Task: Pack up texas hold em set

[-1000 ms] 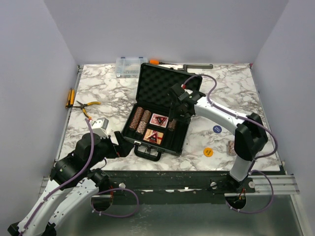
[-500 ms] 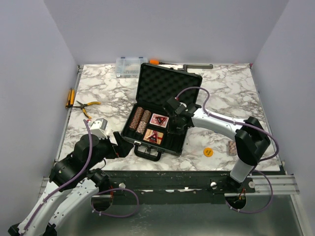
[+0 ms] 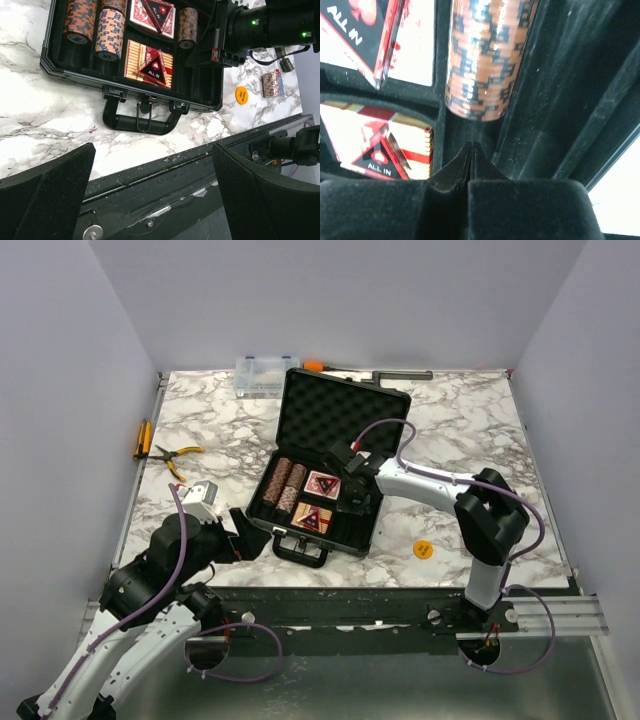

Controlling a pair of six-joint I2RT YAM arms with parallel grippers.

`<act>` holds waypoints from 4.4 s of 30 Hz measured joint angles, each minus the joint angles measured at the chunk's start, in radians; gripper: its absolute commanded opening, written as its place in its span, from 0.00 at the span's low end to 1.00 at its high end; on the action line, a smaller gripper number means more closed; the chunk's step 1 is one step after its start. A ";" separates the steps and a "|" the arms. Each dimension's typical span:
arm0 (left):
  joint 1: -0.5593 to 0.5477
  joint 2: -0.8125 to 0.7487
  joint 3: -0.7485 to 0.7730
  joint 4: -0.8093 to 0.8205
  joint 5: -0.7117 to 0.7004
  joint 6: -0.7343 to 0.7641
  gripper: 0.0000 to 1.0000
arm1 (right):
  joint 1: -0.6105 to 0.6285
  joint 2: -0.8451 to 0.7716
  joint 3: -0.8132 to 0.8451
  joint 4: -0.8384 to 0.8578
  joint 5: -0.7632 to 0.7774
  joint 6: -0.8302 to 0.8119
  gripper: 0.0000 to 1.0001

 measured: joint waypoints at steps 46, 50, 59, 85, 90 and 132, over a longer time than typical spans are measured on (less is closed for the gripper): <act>0.006 0.004 -0.002 0.019 0.013 0.001 0.99 | 0.007 -0.161 0.253 -0.222 0.222 -0.108 0.64; 0.006 0.010 -0.002 0.021 0.014 0.001 0.99 | 0.007 -0.236 0.200 -0.251 0.235 -0.097 0.69; 0.008 0.017 -0.002 0.021 0.013 0.001 0.98 | -0.002 -0.312 0.063 -0.330 0.249 -0.049 0.80; 0.013 0.032 -0.002 0.021 0.011 0.004 0.99 | -0.039 -0.595 -0.378 -0.419 0.237 0.276 0.83; 0.013 0.032 -0.002 0.021 0.011 0.004 0.99 | -0.060 -0.597 -0.444 -0.389 0.217 0.302 0.81; 0.021 0.047 -0.002 0.021 0.011 0.003 0.98 | -0.331 -0.499 -0.621 -0.056 0.119 0.195 0.55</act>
